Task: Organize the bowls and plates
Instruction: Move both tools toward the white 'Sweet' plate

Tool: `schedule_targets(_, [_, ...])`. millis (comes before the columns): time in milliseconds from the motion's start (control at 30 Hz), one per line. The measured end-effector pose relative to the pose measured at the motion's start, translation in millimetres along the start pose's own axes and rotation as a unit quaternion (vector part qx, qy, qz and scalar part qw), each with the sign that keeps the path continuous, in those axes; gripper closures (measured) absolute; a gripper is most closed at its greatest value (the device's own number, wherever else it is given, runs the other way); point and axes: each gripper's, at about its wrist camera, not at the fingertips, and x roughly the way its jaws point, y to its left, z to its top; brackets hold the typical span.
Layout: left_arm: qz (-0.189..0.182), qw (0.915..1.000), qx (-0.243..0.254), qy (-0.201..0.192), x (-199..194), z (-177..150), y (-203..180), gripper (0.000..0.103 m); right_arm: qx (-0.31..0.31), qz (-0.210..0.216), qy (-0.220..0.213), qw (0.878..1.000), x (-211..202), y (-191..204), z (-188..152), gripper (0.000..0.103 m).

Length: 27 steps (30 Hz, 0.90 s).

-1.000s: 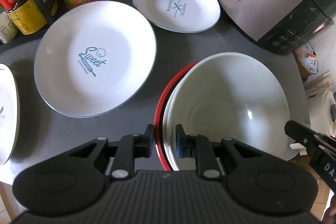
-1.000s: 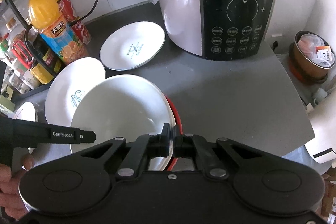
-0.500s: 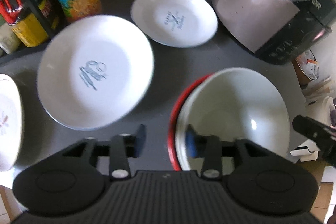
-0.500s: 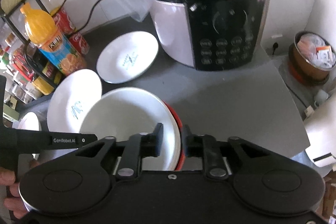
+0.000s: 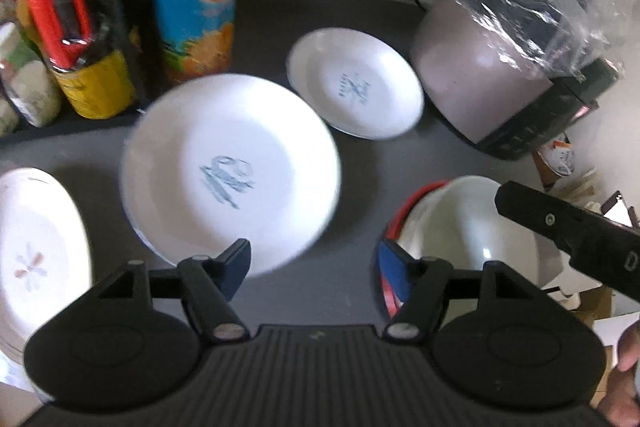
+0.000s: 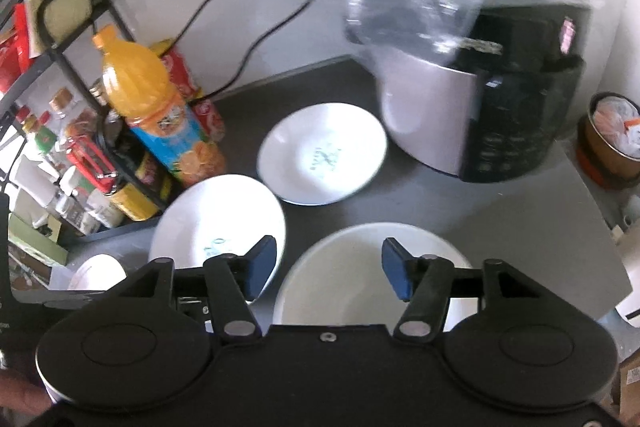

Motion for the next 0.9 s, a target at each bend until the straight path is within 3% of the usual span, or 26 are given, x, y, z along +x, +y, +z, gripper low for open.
schedule_targets(300, [0.03,0.9994,-0.019,-0.005,5.1,12.4,61.4,0.033,-0.007,0.031,0.025,0.999,17.9,51.7,-7.7,0.045])
schedule_targets(433, [0.043,0.9987,-0.024,-0.006,12.0,20.8,87.4,0.033,-0.003,0.026,0.046,0.999,37.5,65.4,-10.7,0.047])
schedule_targets(900, [0.055,0.998,-0.03,-0.001,41.8,41.9,129.6,0.033,-0.012,0.004,0.089,0.996,88.1,67.2,0.5,0.049])
